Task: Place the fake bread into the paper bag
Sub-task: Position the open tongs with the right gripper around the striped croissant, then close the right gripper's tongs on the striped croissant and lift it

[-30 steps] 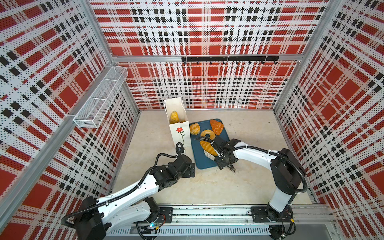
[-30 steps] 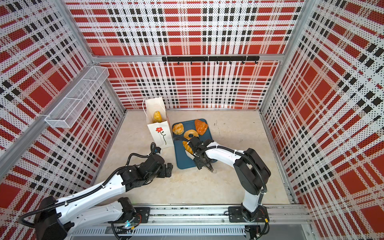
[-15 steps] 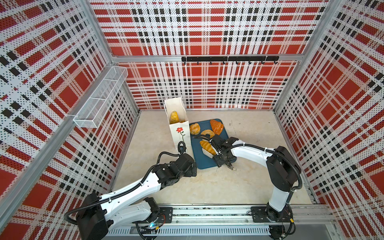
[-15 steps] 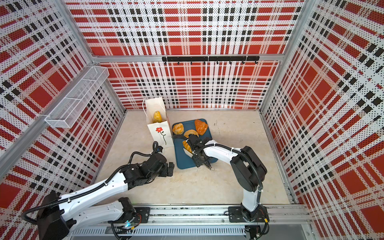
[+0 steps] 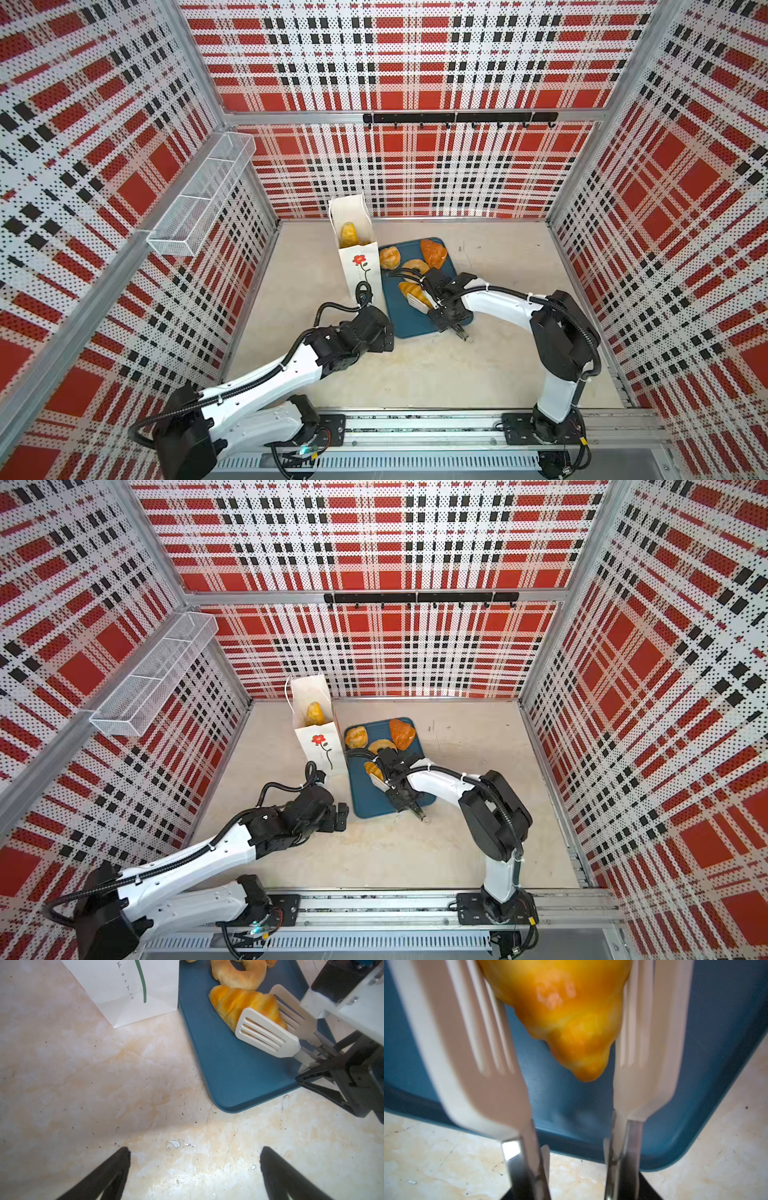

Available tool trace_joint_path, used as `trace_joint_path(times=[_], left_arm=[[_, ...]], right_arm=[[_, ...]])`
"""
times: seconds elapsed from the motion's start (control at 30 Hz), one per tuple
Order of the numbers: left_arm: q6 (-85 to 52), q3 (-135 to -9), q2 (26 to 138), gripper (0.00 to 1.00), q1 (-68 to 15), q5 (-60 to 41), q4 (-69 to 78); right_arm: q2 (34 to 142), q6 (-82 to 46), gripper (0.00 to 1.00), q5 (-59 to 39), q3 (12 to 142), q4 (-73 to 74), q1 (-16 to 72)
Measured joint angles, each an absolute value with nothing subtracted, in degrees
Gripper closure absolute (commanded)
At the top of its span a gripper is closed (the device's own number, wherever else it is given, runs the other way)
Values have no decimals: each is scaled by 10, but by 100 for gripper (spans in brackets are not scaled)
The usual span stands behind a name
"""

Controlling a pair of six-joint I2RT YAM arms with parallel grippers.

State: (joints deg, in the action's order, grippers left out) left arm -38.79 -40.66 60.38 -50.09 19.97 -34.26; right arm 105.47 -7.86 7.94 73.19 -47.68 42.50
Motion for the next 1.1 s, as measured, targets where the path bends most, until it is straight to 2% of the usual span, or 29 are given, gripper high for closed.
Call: trace_joint_path(times=[1.1], left_arm=[[-386,-408,505,1,-501,227,-357]], right_arm=[[950,-81,55,38,657,-449,418]])
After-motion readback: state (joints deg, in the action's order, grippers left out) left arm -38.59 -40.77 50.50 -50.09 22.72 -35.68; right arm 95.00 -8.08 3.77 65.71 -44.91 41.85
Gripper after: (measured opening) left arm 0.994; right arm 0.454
